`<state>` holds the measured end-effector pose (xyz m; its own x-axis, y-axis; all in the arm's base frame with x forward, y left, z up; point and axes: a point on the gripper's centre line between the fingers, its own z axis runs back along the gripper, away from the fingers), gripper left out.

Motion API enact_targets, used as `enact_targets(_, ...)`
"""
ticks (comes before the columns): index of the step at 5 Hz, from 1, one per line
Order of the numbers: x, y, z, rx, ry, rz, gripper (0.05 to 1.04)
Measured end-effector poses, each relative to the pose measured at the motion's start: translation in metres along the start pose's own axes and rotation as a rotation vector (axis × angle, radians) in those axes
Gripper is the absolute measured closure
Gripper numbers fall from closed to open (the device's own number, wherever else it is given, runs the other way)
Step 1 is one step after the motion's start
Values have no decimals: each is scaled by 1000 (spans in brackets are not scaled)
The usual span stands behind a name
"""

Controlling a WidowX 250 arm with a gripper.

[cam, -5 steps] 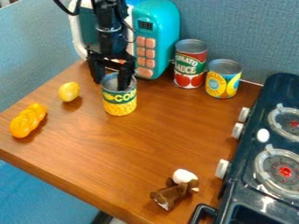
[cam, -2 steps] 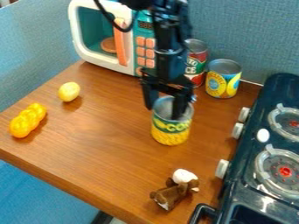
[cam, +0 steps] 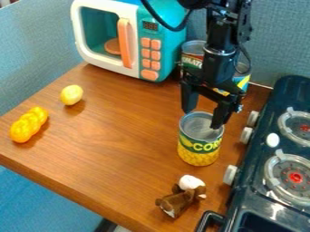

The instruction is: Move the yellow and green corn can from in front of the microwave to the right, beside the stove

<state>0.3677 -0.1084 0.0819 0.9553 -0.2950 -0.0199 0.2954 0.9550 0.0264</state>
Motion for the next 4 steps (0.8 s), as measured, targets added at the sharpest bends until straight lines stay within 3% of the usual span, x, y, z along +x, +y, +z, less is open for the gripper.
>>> enact_targets(1, -22, 29, -1, -26, -10, 66, 81)
enact_targets(2, -28, 71, 22, -40, -80, 166, 82)
enact_targets(3, -43, 81, 27, -62, -101, 168, 82)
enact_targets(4, -67, 110, 33, -58, -92, 117, 82)
